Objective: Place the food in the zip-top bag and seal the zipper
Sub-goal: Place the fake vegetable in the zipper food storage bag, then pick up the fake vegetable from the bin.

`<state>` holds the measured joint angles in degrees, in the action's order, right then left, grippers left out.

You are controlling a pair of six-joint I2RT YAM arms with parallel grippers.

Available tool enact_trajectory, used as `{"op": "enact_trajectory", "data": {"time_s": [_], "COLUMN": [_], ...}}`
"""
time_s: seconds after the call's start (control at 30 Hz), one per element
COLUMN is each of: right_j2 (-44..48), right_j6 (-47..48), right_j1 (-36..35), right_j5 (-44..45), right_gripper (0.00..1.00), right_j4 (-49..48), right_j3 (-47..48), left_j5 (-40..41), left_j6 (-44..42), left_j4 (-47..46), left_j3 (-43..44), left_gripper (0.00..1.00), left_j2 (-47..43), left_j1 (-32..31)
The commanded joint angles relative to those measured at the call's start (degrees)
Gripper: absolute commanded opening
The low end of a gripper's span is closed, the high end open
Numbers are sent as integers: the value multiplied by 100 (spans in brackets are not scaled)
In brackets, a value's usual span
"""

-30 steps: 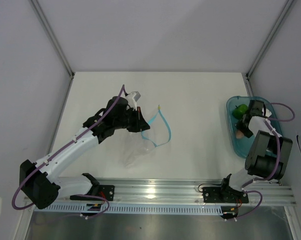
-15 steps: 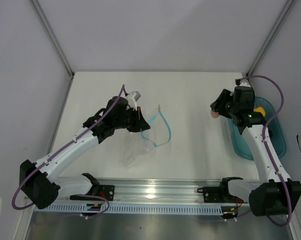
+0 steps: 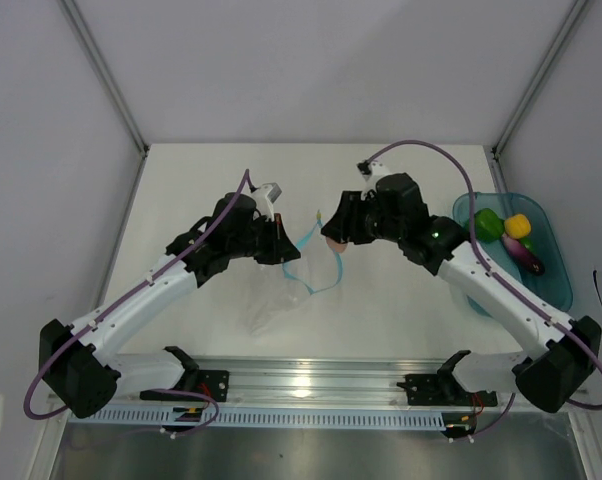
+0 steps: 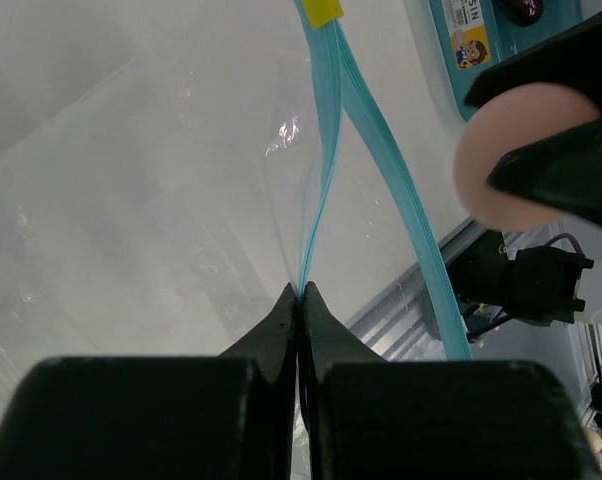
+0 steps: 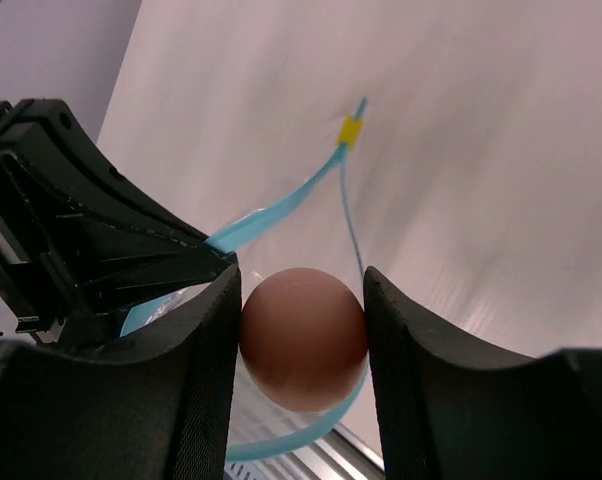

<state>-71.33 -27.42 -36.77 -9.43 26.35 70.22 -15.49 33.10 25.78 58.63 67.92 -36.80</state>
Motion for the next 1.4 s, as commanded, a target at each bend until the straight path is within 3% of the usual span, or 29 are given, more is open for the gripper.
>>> {"op": "enact_trajectory", "data": {"time_s": [0.0, 0.07, 0.13, 0.2, 0.37, 0.6, 0.8, 1.03, 1.2, 1.37], "right_j2": [-310, -425, -531, -592, -575, -364, -83, -284, -942, -1549], "right_j6": [-71, -44, 8, 35, 79, 140, 394, 834, 1151, 1879], "right_j1": [-479, -689, -769, -822, -858, -595, 635, 2673, 3527, 3625], "right_j5": [354, 582, 636, 618, 784, 1400, 1663, 2199, 3208, 4493], "right_gripper": [26, 30, 40, 61, 88, 90, 90, 91, 89, 92], "right_j4": [-121, -8, 72, 142, 335, 625, 977, 1206, 1075, 811], "right_j3": [378, 466, 572, 625, 695, 757, 765, 573, 537, 458], "left_j5": [-104, -95, -95, -86, -95, -121, -77, -130, -200, -244], "left_j6": [82, 74, 73, 65, 74, 74, 30, 47, 65, 38], "left_j4": [-135, -126, -126, -135, -152, -152, -117, -170, -214, -223], "left_j3": [237, 245, 263, 271, 263, 245, 228, 149, 140, 61], "left_gripper": [1, 1, 1, 1, 1, 0, 0, 1, 1, 1], "left_j2": [-77, -103, -130, -139, -147, -191, -253, -244, -209, -209], "left_j1": [-38, -47, -38, -38, -47, -47, -38, -38, -47, -47]}}
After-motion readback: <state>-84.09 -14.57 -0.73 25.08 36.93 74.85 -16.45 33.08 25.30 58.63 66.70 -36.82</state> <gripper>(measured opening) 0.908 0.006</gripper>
